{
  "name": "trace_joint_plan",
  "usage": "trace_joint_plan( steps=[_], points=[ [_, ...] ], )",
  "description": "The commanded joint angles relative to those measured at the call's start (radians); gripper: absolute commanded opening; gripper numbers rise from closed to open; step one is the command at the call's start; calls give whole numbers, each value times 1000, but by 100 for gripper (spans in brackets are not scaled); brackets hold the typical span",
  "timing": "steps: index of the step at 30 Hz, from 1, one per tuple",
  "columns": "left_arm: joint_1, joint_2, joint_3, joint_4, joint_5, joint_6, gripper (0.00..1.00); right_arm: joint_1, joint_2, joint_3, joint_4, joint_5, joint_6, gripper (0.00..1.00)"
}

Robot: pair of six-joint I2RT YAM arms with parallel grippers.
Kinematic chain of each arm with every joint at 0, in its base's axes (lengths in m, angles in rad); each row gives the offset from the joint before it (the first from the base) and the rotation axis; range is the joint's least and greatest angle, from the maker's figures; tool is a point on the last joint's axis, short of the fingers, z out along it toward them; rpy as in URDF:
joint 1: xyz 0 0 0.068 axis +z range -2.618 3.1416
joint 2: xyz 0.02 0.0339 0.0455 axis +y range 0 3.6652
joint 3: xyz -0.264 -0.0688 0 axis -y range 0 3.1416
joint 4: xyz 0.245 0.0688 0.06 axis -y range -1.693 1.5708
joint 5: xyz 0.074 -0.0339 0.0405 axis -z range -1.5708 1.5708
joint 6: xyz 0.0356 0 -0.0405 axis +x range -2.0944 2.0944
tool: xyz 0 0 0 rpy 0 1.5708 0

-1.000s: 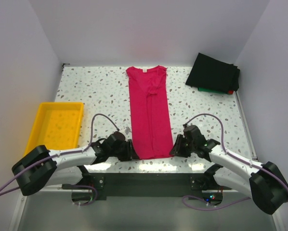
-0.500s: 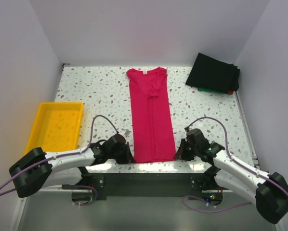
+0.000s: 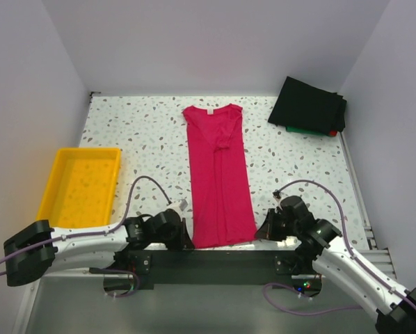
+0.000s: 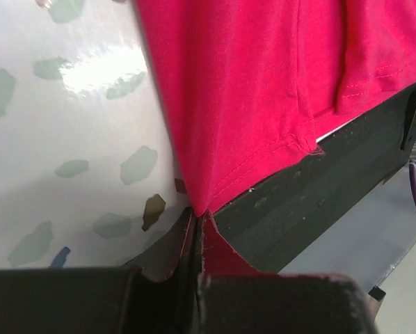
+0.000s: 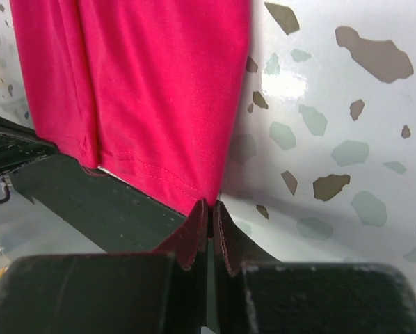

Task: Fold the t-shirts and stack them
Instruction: Fold the tshirt

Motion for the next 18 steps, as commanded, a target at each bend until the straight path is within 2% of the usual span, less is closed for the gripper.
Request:
trace_joint_plan(
  steps=[1, 11, 18],
  points=[
    [-47, 23, -3, -23, -64, -38, 0, 2, -27, 3, -84, -22, -3, 0],
    [-59, 89, 107, -70, -171, 1, 0, 2, 73, 149, -97, 88, -55, 0],
    [-24, 158, 253, -139, -242, 80, 0, 1, 167, 284, -46, 176, -72, 0]
  ],
)
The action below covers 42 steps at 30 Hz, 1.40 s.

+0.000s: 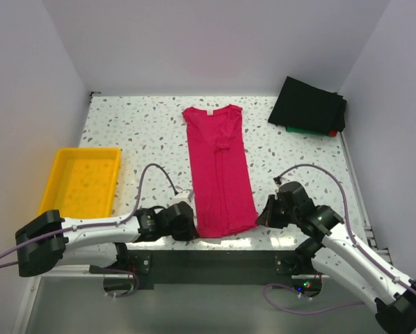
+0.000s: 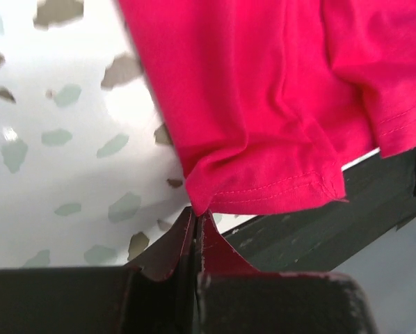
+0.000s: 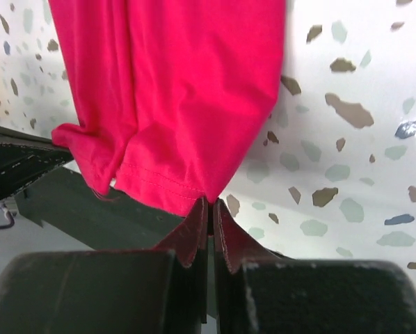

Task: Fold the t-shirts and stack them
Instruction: Fold the tshirt

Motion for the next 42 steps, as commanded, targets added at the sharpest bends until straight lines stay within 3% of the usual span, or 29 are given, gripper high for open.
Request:
trace_joint_plan(
  steps=[1, 8, 16, 26, 42],
  points=[
    [59, 19, 91, -42, -74, 90, 0, -1, 66, 101, 45, 86, -33, 0],
    [260, 97, 264, -30, -21, 236, 0, -4, 368, 308, 164, 183, -98, 0],
    [459, 331, 488, -41, 6, 288, 0, -84, 730, 587, 286, 230, -145, 0],
    [582, 585, 748, -79, 14, 279, 0, -196, 1052, 811, 371, 210, -187, 0],
    [682, 706, 875, -111, 37, 299, 0, -305, 1186, 911, 473, 58, -196, 0]
  ],
)
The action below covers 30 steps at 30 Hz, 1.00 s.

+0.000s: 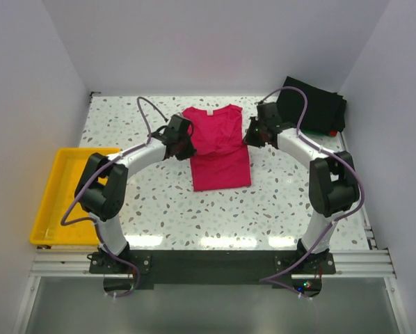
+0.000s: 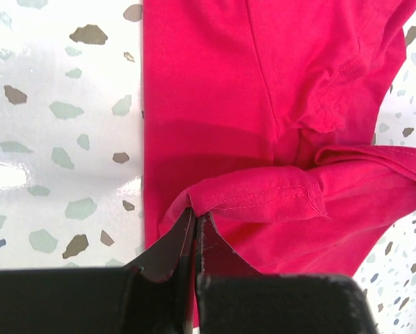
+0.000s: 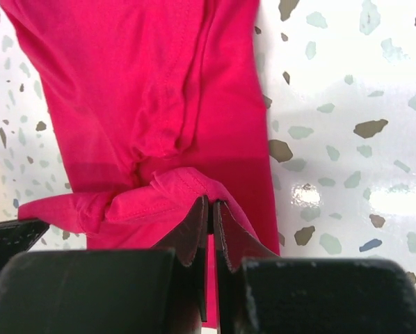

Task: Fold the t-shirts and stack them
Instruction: Fold the tshirt

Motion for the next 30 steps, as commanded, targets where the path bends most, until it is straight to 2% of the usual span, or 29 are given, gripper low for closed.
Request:
trace_joint_plan(
  steps=[1, 8, 11, 13, 14, 15, 16, 17, 19, 20, 22, 23, 25, 26, 30],
  points=[
    [19, 14, 51, -12, 1, 41, 0, -16, 9, 44, 84, -42, -19, 0],
    [41, 25, 54, 5, 7, 49, 0, -46, 78, 70, 122, -124, -23, 0],
    [55, 42, 73, 11, 13, 67, 1, -57, 104, 102, 113, -127, -36, 7],
    [65, 48, 88, 17, 30, 84, 10, -59, 117, 125, 91, -127, -48, 18],
    [69, 48, 93, 23, 35, 95, 26, -62, 120, 154, 79, -125, -63, 25],
    [79, 48, 100, 19, 36, 112, 33, -63, 124, 168, 49, -121, -71, 30],
    [82, 45, 112, 7, 38, 119, 40, -62, 125, 180, 30, -113, -78, 39],
    [87, 31, 114, 5, 38, 129, 52, -63, 117, 191, 16, -108, -91, 44],
    [92, 7, 103, 11, 33, 144, 59, -65, 79, 179, -1, -91, -95, 54],
    [92, -19, 93, 19, 35, 146, 60, -62, 62, 158, -8, -84, -97, 55],
    [89, -45, 42, 63, 85, 135, 60, -59, 4, 116, -7, -78, -91, 55],
    [87, -70, 18, 83, 104, 126, 57, -53, -13, 68, -2, -73, -77, 56],
    [69, -93, -50, 144, 153, 100, 47, -39, -65, 14, 16, -70, -65, 55],
    [58, -98, -67, 158, 162, 92, 37, -19, -81, -37, 21, -65, -57, 54],
    [-23, -75, -105, 212, 182, 61, 26, 39, -148, -169, 59, -1, -46, 52]
  ],
)
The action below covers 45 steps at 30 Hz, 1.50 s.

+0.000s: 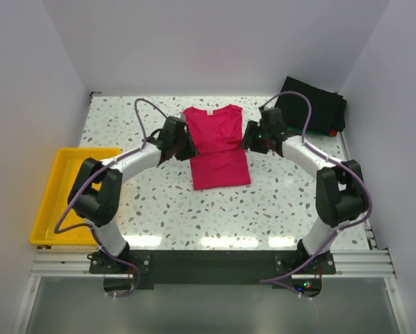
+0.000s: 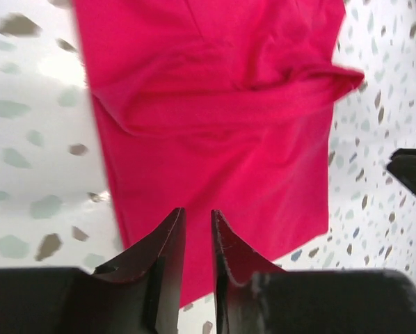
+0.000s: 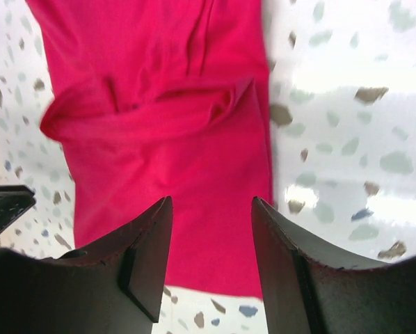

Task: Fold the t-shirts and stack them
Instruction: Fold the tshirt

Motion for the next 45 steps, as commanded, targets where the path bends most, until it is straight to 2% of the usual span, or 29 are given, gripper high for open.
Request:
trace_joint_plan(
  steps=[1, 8, 14, 18, 25, 29, 34, 38, 39, 45],
  points=[
    [-68, 15, -28, 110, 56, -23, 25, 62, -69, -93, 38, 72, 16, 52],
    [-157, 118, -72, 185, 67, -61, 10, 148, -29, -210, 78, 113, 45, 49],
    [-191, 123, -236, 285, 67, -110, 3, 201, -37, -346, 79, 156, 67, 46],
    [-234, 87, -363, 319, 53, -141, 0, 244, -110, -454, 72, 141, 85, 46],
    [-333, -90, -561, 319, -4, -210, 0, 303, -348, -652, 29, 118, 125, 46],
    [-392, -186, -635, 279, -37, -244, 0, 324, -561, -751, -63, 78, 150, 46],
    [-416, -319, -686, 222, -47, -247, 0, 330, -753, -753, -191, 64, 147, 47],
    [-416, -425, -623, 120, -96, -205, 9, 329, -828, -661, -234, 109, 141, 49],
    [-415, -425, -614, 118, -94, -204, 9, 329, -818, -644, -223, 109, 136, 49],
    [-413, -489, -605, 205, -73, -219, 25, 352, -649, -521, -126, 93, 113, 44]
  ],
)
